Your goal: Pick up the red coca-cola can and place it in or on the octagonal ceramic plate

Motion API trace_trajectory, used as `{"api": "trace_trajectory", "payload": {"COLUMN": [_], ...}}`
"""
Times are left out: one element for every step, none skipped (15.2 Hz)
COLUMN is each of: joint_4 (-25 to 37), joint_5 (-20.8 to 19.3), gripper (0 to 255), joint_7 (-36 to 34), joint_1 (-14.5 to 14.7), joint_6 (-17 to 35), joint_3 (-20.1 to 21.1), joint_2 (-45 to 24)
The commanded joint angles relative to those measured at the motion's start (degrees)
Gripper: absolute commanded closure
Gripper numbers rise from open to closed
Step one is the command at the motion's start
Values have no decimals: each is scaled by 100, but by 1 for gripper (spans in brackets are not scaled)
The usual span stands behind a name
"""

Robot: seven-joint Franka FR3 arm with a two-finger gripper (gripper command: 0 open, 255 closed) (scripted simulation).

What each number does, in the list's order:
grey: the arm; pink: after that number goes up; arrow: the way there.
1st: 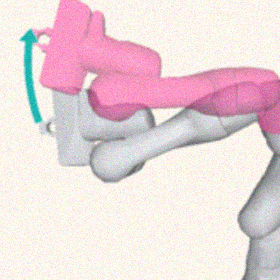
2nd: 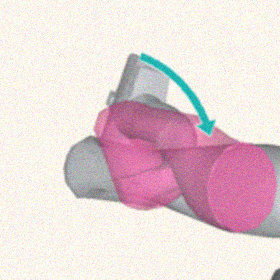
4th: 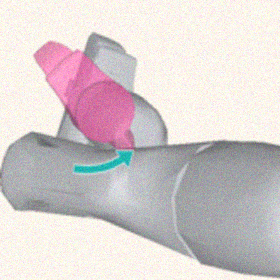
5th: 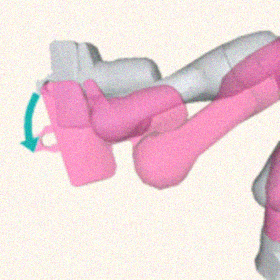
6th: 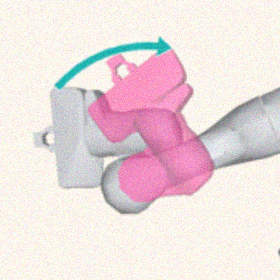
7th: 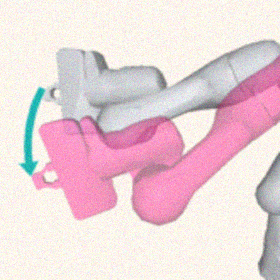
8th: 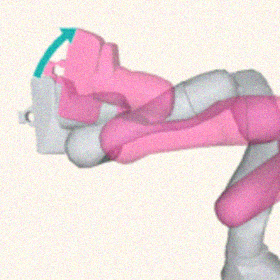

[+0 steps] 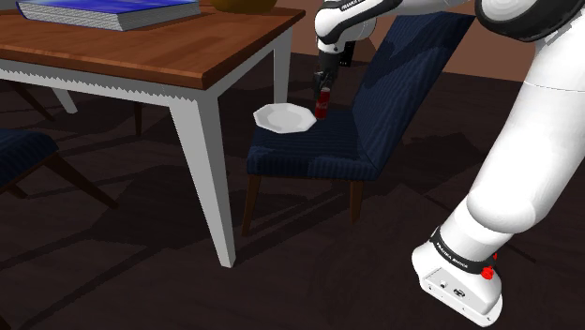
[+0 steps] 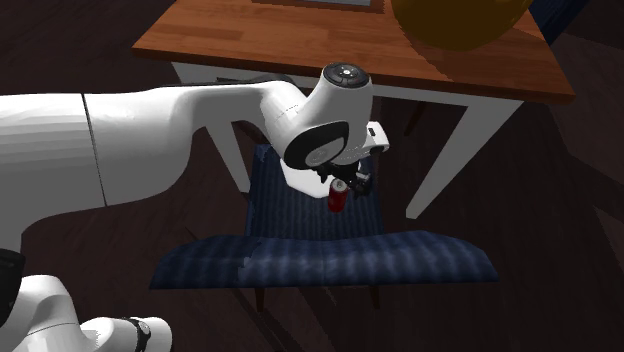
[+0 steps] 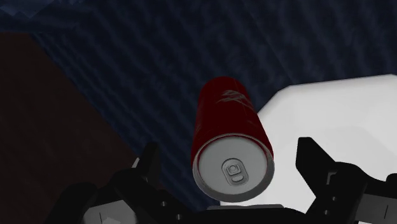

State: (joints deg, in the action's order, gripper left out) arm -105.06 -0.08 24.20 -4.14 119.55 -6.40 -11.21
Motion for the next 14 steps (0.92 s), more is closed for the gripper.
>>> {"api": "trace_trajectory", "payload": {"joint_4": [-5,-5,-5,-4,-4,-4,-4,-5,-6,-7,-7,-11,-9,-5], "joint_5": [0,0,0,0,0,0,0,0,0,0,1,0,0,0], "gripper": [0,0,0,0,255,255,255,255,255,255,255,255,255,255], "joint_7": [0,0,0,0,0,0,0,0,0,1,2,0,1,0], "joint_1": [0,0,0,0,0,0,0,0,0,-1,-1,0,-1,-1], "joint_6": [6,6,6,5,5,5,5,5,7,10,11,11,9,6], "joint_3": [0,0,0,0,0,0,0,0,0,0,-1,0,-1,0], "joint_2": [1,1,1,1,1,1,1,1,0,-2,-2,1,1,1]}}
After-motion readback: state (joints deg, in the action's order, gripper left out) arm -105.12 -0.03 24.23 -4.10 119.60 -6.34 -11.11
